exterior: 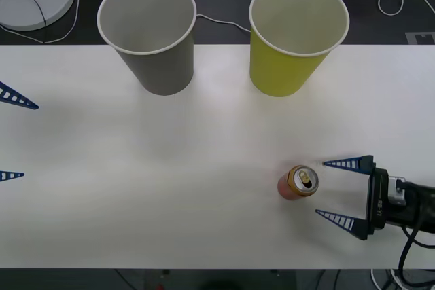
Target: Put the can into the green bin and the plastic bottle into the gray bin
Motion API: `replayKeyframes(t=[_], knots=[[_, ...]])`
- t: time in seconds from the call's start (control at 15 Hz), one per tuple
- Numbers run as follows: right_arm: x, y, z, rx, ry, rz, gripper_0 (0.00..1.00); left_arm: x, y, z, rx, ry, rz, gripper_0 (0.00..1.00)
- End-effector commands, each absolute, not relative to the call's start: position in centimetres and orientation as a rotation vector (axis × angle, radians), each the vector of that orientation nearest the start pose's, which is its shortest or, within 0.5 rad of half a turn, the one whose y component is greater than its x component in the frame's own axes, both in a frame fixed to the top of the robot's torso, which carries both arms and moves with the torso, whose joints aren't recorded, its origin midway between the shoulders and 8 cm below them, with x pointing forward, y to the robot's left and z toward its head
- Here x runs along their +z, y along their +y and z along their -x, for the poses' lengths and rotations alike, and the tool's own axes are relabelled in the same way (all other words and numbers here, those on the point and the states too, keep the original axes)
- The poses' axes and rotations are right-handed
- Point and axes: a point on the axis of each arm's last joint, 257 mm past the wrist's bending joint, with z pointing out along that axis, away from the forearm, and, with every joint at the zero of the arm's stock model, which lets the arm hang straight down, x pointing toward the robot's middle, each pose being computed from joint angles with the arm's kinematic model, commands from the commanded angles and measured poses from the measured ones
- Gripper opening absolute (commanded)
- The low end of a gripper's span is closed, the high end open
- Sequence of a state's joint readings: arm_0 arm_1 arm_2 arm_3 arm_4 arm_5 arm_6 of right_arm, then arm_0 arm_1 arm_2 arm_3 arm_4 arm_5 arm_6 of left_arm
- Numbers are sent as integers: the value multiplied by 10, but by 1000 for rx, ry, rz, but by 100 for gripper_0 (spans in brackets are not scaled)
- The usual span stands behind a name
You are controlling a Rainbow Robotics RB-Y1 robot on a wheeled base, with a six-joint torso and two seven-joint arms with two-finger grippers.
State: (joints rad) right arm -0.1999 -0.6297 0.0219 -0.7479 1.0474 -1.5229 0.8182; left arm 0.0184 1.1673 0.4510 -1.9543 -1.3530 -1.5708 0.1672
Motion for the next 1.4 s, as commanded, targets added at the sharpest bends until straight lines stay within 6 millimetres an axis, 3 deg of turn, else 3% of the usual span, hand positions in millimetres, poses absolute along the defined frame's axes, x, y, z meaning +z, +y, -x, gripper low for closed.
replayKeyframes(t=[0.07,0.8,1.2,1.27,1.33,1.4], knots=[[-325,-237,-365,634,1292,1252,100,-92,323,-339,-118,1576,-1876,100],[-337,-186,-379,645,1268,1234,100,-92,323,-339,-118,1576,-1876,100],[-338,-179,-377,651,1253,1237,100,-92,323,-339,-118,1576,-1876,100],[-338,-178,-377,651,1251,1237,83,-92,323,-339,-118,1576,-1876,100],[-338,-177,-376,656,1253,1233,16,-92,323,-339,-118,1576,-1876,100],[-338,-175,-376,660,1253,1230,0,-92,323,-339,-118,1576,-1876,100]])
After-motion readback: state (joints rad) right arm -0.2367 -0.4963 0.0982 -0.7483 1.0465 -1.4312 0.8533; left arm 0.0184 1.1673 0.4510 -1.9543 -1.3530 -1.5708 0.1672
